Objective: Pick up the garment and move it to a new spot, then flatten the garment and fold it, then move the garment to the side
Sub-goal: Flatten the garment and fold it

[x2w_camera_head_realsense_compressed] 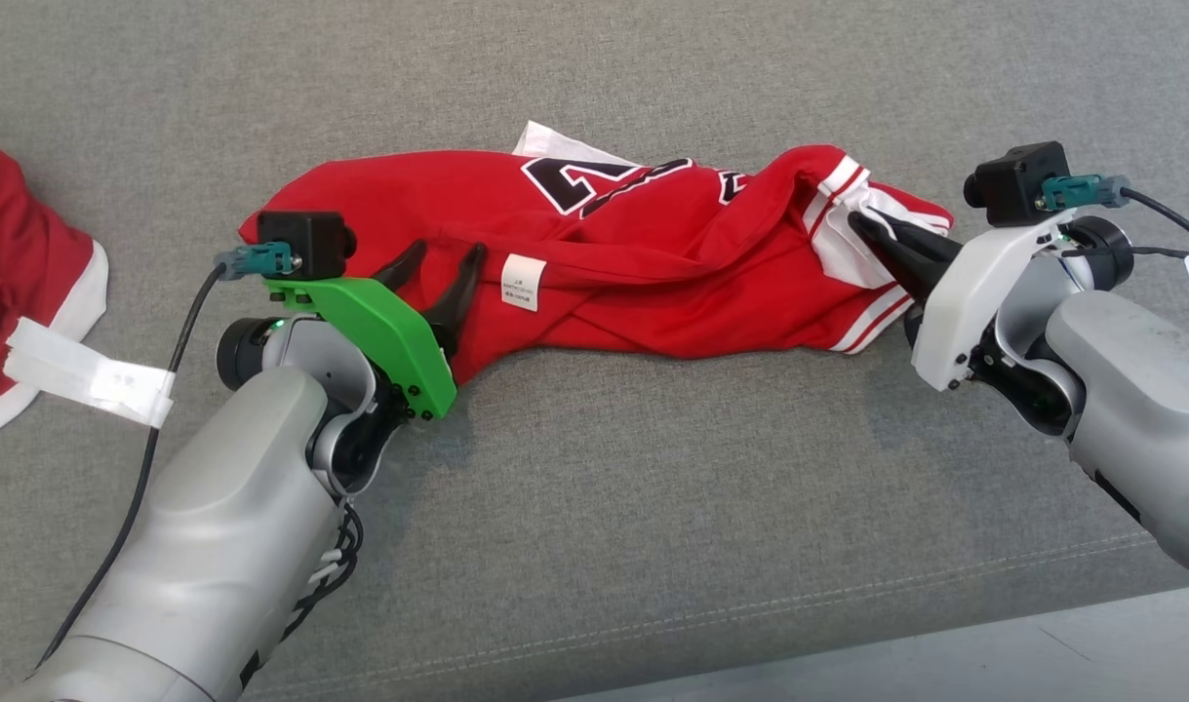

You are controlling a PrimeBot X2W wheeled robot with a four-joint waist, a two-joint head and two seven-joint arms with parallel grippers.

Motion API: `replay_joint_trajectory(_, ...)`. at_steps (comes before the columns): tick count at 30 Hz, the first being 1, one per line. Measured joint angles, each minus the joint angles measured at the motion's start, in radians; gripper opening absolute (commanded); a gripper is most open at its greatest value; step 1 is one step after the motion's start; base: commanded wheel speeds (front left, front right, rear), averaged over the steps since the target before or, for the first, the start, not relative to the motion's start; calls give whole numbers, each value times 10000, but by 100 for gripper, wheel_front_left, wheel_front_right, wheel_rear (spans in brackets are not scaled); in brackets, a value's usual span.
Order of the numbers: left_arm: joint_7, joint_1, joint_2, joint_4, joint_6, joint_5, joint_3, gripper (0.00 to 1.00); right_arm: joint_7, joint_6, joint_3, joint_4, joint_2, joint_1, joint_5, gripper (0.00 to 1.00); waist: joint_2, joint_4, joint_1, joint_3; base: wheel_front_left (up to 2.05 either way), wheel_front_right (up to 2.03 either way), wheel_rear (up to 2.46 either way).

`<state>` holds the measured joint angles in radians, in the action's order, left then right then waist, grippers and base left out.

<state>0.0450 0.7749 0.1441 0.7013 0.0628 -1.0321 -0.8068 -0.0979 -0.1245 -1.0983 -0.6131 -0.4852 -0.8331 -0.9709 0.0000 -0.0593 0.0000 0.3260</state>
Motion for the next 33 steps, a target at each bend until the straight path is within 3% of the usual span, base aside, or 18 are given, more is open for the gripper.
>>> replay_joint_trajectory(14, -13, 160, -27, 353, -12, 40, -17, 100, -88, 0, -224, -81, 46, -99, -77, 0, 0, 14, 0, 17, 0, 0, 0)
replay_joint_trajectory(15, -13, 160, -33, 364, 0, 36, -17, 96, -92, 0, -236, -92, 44, -105, -81, 0, 0, 11, 0, 15, 0, 0, 0)
replay_joint_trajectory(18, -13, 161, -84, 368, 92, -44, -8, 52, -128, 0, -270, -128, 42, -114, -146, 0, 0, 6, 0, 5, 0, 0, 0)
replay_joint_trajectory(20, -13, 161, -148, 368, 165, -50, -13, 35, -132, 0, -318, -150, 40, -124, -161, 0, 0, 7, 0, -10, 0, 0, 0)
replay_joint_trajectory(22, -2, 161, -213, 360, 176, -50, -15, 0, -134, 0, -360, -157, 40, -137, -163, 0, 0, 11, 0, -28, 0, 0, 0)
replay_joint_trajectory(33, 777, 243, -215, -550, 382, -90, 196, 0, -548, 0, -529, -65, -466, -9, -249, 0, 0, 275, 0, -286, 0, 0, 0)
